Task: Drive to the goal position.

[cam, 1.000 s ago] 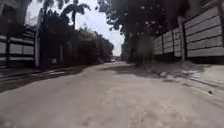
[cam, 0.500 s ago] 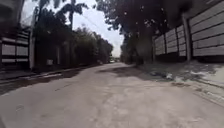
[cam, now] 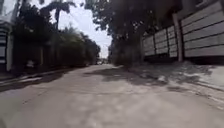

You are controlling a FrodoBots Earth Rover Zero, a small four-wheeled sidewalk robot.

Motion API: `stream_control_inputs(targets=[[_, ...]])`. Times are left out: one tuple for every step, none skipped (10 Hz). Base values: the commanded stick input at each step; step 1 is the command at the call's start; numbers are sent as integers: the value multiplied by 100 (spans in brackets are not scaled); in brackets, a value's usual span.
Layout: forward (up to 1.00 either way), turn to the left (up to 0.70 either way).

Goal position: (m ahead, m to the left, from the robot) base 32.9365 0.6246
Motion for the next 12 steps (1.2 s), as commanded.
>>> stream_control_inputs(targets=[[100, 0], [100, 0], [100, 0], [100, 0], [100, 0], [100, 0], [100, 0], [100, 0], [100, 0], [100, 0], [100, 0], [100, 0]])
